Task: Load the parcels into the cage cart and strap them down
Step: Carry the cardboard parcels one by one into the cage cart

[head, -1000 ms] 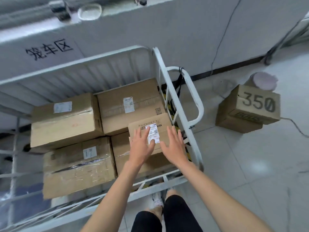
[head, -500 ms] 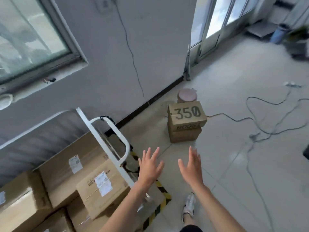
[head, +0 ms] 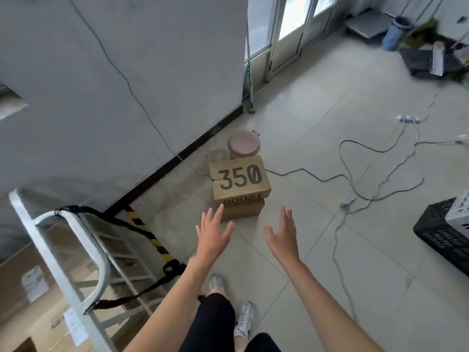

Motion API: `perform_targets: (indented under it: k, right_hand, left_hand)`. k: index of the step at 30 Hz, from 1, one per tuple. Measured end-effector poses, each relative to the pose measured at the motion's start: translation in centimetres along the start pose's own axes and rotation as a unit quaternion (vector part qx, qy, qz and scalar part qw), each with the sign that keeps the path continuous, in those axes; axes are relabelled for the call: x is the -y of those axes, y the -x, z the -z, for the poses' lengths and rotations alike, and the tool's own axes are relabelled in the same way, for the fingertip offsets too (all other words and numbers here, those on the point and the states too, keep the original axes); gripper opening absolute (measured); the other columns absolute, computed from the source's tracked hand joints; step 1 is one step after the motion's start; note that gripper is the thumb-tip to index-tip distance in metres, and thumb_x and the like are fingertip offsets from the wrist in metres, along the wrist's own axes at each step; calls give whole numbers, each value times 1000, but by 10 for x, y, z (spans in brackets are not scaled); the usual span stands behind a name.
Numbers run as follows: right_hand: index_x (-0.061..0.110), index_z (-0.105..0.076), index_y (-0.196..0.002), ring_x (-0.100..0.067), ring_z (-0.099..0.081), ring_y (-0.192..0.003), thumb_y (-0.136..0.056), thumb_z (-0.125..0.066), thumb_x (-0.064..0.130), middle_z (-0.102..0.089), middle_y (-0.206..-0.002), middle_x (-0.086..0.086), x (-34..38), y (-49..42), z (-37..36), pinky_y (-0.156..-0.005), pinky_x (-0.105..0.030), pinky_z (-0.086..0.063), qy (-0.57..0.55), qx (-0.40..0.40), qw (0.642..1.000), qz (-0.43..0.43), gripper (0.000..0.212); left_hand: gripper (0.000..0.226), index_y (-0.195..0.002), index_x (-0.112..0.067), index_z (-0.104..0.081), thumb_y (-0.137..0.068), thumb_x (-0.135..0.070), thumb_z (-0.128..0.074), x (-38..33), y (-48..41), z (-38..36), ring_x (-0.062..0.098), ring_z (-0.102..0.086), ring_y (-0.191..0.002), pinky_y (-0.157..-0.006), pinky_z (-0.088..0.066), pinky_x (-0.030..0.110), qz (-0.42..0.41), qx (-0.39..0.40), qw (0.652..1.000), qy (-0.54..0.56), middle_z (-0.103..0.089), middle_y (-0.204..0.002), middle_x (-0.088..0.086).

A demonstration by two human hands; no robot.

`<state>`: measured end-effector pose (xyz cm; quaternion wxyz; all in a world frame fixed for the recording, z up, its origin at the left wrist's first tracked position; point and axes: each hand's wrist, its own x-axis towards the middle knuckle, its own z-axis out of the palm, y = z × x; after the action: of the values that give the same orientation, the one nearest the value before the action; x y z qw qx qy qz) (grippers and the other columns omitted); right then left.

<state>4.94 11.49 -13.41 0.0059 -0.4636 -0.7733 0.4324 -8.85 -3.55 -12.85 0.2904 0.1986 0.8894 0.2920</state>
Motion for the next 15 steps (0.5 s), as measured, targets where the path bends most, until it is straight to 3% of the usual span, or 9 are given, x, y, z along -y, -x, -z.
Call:
perform_targets:
  k: [9,15]
  right_hand:
    - [19,-9,-161,-25,-3,-155,-100,-52,35,-1,-169,-7,15,-187,-35,-122,-41,-11,21,63,997,-29,77]
    - [21,-9,-161,-24,-3,-155,-100,-54,38,-2,-169,-5,-20,-316,-62,-124,-42,-10,60,102,991,-70,78]
  left_hand:
    - [64,-158,-30,-22,-101,-42,-46,11,-170,-35,31,-4,-155,-121,-6,61,103,22,994,6,-18,-166,11]
    - [69,-160,-24,-17,-101,-46,-46,39,-296,-77,31,-9,-154,-122,-12,60,169,60,983,27,-20,-166,8]
